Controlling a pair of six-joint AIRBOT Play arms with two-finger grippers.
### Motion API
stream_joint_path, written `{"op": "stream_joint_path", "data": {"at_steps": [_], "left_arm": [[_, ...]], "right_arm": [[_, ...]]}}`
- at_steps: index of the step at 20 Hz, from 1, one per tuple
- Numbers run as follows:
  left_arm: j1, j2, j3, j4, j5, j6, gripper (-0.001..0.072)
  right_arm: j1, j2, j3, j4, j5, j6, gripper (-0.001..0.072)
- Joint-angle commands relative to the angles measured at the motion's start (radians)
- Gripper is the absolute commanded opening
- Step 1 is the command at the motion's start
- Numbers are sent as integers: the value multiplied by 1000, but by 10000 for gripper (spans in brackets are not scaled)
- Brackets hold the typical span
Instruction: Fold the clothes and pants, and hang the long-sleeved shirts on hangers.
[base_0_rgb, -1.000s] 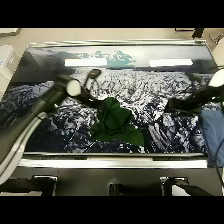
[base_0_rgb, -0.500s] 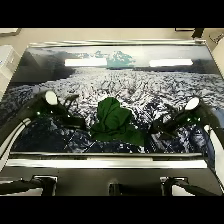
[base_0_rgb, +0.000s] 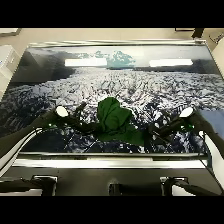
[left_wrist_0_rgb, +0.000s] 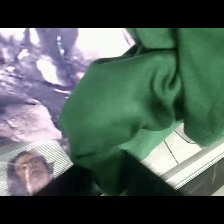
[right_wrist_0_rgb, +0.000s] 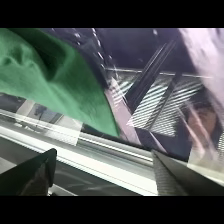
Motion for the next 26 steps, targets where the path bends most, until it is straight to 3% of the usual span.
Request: {"op": "stream_joint_path", "data": {"at_steps": [1, 2, 6, 7, 8, 9, 12, 15, 20, 22, 26], "left_arm": [[-12, -5, -6, -29, 3, 17, 73], [-12, -2, -6, -29, -18, 44, 25], [-12, 17, -6, -27, -43, 52, 25], [-12, 20, -6, -27, -44, 52, 25], [-11, 27, -6, -26, -51, 52, 24], [-3, 38, -3, -16, -55, 52, 24], [58, 131, 73, 99, -64, 44, 23], [168, 285, 272, 173, -64, 24, 22], [359, 511, 787, 174, -21, 17, 23], [377, 593, 902, 174, 48, -25, 23], [363, 741, 924, 184, 214, -24, 23]], "right_arm": [[60, -37, -10, 14, -57, 0, 705], [93, -61, -10, 31, -79, 3, 704], [174, -105, -10, 150, -193, 25, 678], [178, -105, -8, 164, -212, 44, 509], [174, -103, -7, 180, -209, 53, 239], [174, -96, 1, 193, -190, 52, 35], [166, -19, 136, 84, -147, 41, 32], [85, 117, 436, -52, -145, 66, 32], [-79, 366, 953, -176, -354, 75, 34], [-88, 464, 1026, -222, -380, 74, 34], [-88, 605, 1028, -253, -358, 78, 34]]}}
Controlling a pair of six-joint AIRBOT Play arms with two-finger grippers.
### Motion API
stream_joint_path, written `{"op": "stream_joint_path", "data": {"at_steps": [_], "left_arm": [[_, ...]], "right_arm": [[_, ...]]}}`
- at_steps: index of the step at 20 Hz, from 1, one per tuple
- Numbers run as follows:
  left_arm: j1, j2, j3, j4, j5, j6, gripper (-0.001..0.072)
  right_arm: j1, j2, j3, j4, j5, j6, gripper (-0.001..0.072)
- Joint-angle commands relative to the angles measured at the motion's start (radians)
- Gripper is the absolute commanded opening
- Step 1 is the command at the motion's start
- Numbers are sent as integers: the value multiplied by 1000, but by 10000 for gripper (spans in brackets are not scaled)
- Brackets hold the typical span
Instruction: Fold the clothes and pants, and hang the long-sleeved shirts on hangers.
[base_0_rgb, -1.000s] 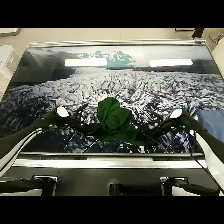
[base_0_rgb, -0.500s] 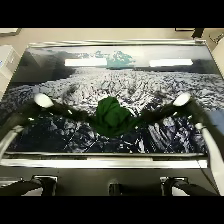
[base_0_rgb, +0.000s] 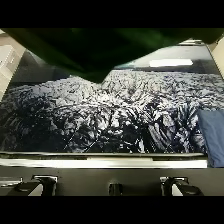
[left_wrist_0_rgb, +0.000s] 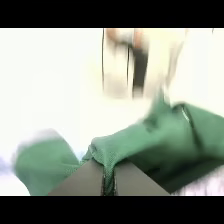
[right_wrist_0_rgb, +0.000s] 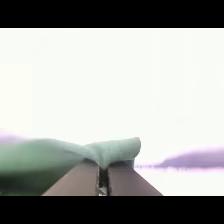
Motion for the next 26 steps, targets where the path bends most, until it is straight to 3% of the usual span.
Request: {"op": "stream_joint_path", "data": {"at_steps": [1, 4, 7, 9, 11, 13, 15, 19, 22, 25, 26], "left_arm": [[12, 114, 62, 41, 132, -14, 23], [12, 121, 61, 84, 92, -14, 23], [12, 106, 31, 181, -67, -14, 23], [12, 106, -50, 250, -158, -35, 23], [11, 103, -188, 253, -164, -44, 24], [9, 76, -356, 228, -137, -44, 24], [0, 12, -510, 164, -80, -43, 24], [-27, -222, -651, 65, 19, -44, 25], [-68, -418, -676, -48, 0, -66, 25], [-119, -536, -676, -113, 4, -66, 25], [-127, -546, -675, -111, 24, -66, 25]], "right_arm": [[-11, 112, 47, -87, 13, 22, 34], [-11, 117, 46, -187, 152, 69, 34], [-11, 108, 45, -267, 335, 69, 34], [-11, 78, 37, -280, 486, 69, 34], [-11, 34, -10, -262, 603, 69, 34], [-11, -11, -121, -259, 566, 69, 34], [-11, -76, -258, -258, 369, 70, 35], [-9, -306, -411, -95, 16, 304, 35], [-7, -521, -415, 161, 57, 301, 35], [44, -665, -415, 199, 189, 206, 36], [52, -684, -415, 182, 207, 179, 131]]}}
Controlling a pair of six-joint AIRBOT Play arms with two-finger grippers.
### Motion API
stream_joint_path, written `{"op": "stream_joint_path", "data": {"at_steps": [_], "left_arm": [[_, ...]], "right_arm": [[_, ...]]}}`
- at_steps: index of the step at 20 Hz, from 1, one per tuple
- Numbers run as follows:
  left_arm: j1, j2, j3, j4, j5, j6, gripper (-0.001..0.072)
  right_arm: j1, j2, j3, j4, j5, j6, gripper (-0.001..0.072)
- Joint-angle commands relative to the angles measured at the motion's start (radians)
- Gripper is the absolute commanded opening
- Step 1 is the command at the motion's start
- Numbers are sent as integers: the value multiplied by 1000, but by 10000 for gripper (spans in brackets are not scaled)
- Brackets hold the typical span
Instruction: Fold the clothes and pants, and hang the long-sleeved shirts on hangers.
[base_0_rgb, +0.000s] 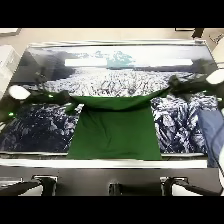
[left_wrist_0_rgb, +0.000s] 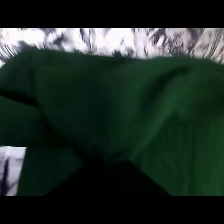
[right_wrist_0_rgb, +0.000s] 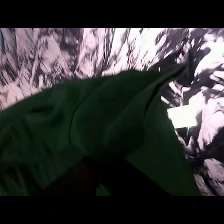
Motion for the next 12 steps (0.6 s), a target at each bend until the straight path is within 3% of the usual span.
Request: {"op": "stream_joint_path", "data": {"at_steps": [1, 2, 3, 5, 7, 12], "left_arm": [[-34, -96, -14, -64, 35, -2, 25], [-23, -89, -14, -64, 38, -2, 25], [-9, -82, -14, -64, 34, -2, 25], [27, -72, -14, -62, 14, -2, 26], [56, -72, -14, -60, -6, -2, 26], [63, -72, -14, -58, -10, 14, 26]], "right_arm": [[25, -122, -9, 55, 84, -81, 464], [3, -119, -9, 21, 129, -118, 683], [-31, -115, -10, -49, 196, -115, 697], [-90, -107, -34, -201, 309, -65, 660], [-106, -81, -154, -235, 374, -130, 659], [-96, -16, -567, -24, 298, -271, 667]]}}
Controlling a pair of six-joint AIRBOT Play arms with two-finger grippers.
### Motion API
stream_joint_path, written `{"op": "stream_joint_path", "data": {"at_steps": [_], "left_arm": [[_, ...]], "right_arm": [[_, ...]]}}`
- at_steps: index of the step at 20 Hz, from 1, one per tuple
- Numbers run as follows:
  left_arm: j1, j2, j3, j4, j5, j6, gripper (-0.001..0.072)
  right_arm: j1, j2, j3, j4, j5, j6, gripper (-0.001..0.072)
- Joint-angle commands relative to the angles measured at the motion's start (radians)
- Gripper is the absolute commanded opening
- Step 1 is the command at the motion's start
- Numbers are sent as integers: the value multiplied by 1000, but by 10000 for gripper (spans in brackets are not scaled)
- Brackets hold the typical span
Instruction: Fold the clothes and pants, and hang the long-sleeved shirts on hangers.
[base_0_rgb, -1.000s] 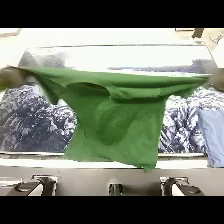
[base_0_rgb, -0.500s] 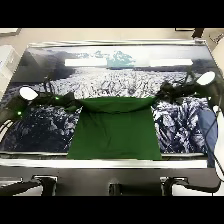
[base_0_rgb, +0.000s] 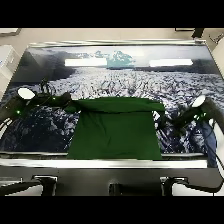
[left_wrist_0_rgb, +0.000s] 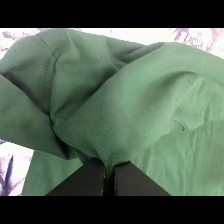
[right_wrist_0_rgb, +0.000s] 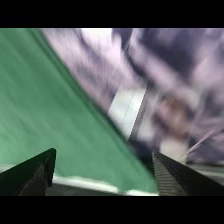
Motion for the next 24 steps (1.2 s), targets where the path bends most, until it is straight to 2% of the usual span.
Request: {"op": "stream_joint_path", "data": {"at_steps": [1, 5, 6, 7, 9, 11, 13, 17, 19, 22, 23, 24], "left_arm": [[7, 0, 0, -1, -10, 11, 26], [7, 0, 0, -1, -33, 11, 25], [7, 0, 0, -1, -34, 11, 26], [7, 0, 0, -1, -33, 11, 25], [10, 0, 0, -1, -33, 12, 26], [16, 0, 0, -1, -41, 11, 26], [26, 0, 0, 3, -61, 15, 26], [29, -1, -1, 48, -145, 34, 26], [28, -3, -2, 60, -180, 34, 26], [20, -10, -3, 59, -194, 33, 26], [18, -12, -3, 59, -194, 33, 26], [15, -13, -3, 59, -194, 33, 26]], "right_arm": [[-5, 24, -210, 86, -30, -81, 667], [-5, 24, -219, 151, -98, -51, 661], [-5, 24, -219, 183, -114, -43, 610], [-5, 24, -219, 219, -123, -43, 435], [-5, 24, -214, 266, -132, -62, 36], [-10, 24, -160, 249, -157, -76, 32], [-57, 24, -28, 246, -201, -45, 32], [-185, 29, 255, 246, -449, 133, 34], [-183, 28, 279, 245, -527, 140, 35], [-165, -18, 279, 206, -459, 138, 54], [-168, -32, 279, 203, -399, 145, 207], [-167, -39, 279, 175, -328, 141, 477]]}}
